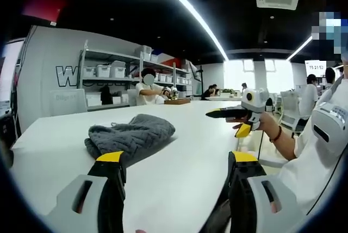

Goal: Open the folded towel by lifting each exposed corner and separating the folded layers until the towel lies flat within the target outline without major curled edges

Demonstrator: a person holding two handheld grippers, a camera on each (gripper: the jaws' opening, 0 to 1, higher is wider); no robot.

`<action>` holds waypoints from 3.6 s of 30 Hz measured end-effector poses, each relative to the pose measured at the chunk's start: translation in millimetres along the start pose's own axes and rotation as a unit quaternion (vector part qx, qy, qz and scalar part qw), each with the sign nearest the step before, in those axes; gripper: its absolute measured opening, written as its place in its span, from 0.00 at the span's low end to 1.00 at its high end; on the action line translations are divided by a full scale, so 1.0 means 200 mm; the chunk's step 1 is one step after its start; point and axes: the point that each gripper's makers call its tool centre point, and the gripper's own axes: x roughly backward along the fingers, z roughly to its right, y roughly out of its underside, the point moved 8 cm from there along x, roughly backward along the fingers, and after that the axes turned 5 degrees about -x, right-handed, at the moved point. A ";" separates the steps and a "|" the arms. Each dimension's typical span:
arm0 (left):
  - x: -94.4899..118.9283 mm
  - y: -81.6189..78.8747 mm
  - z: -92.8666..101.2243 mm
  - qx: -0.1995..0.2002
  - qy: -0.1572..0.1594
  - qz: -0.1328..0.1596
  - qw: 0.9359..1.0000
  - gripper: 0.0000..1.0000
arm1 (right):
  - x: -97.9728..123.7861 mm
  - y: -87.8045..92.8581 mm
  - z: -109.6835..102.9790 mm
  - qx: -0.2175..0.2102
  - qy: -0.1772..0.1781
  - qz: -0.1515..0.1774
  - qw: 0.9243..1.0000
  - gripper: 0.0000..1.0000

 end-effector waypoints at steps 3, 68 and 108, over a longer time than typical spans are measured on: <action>0.00 0.00 0.00 0.000 -0.001 0.000 1.000 0.74 | 0.00 0.00 0.00 0.001 0.000 0.001 1.000 0.83; -0.02 -0.01 -0.06 0.007 -0.013 0.003 1.000 0.72 | -0.07 -0.07 0.03 0.004 0.004 -0.006 1.000 0.76; -0.24 -0.06 -0.22 0.035 -0.006 -0.015 0.999 0.69 | -0.18 -0.14 0.19 -0.020 0.004 -0.002 1.000 0.70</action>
